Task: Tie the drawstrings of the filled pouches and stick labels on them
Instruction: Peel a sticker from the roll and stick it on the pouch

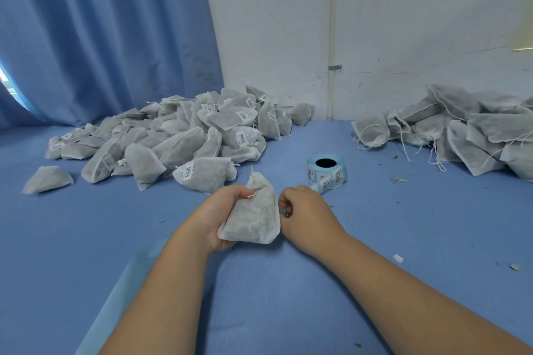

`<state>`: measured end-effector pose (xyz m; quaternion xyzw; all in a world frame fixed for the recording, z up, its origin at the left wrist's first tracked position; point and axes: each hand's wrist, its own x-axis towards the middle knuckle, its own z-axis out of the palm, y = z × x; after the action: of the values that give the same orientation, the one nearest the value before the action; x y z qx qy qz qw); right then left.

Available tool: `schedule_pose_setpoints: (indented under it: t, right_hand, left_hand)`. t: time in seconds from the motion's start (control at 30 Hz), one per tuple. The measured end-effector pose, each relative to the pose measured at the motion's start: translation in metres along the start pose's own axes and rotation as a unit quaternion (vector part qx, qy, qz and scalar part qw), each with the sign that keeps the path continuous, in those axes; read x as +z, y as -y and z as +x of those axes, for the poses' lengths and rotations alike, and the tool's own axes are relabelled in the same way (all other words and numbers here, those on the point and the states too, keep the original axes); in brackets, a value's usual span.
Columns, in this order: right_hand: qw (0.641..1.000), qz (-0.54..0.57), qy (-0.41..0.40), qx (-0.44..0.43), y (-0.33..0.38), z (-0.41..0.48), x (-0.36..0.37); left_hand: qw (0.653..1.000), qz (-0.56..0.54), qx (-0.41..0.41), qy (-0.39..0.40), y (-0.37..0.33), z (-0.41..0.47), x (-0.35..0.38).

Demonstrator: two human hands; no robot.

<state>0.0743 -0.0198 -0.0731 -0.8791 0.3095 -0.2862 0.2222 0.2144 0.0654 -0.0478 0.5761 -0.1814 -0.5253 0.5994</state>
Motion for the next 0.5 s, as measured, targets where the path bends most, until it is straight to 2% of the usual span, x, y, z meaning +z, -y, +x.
schedule_pose_setpoints:
  t: [0.5]
  right_hand:
    - [0.988, 0.115, -0.009, 0.100, 0.0013, -0.0093, -0.0028]
  left_hand:
    - [0.999, 0.002, 0.001, -0.038, -0.0027, -0.0096, 0.0033]
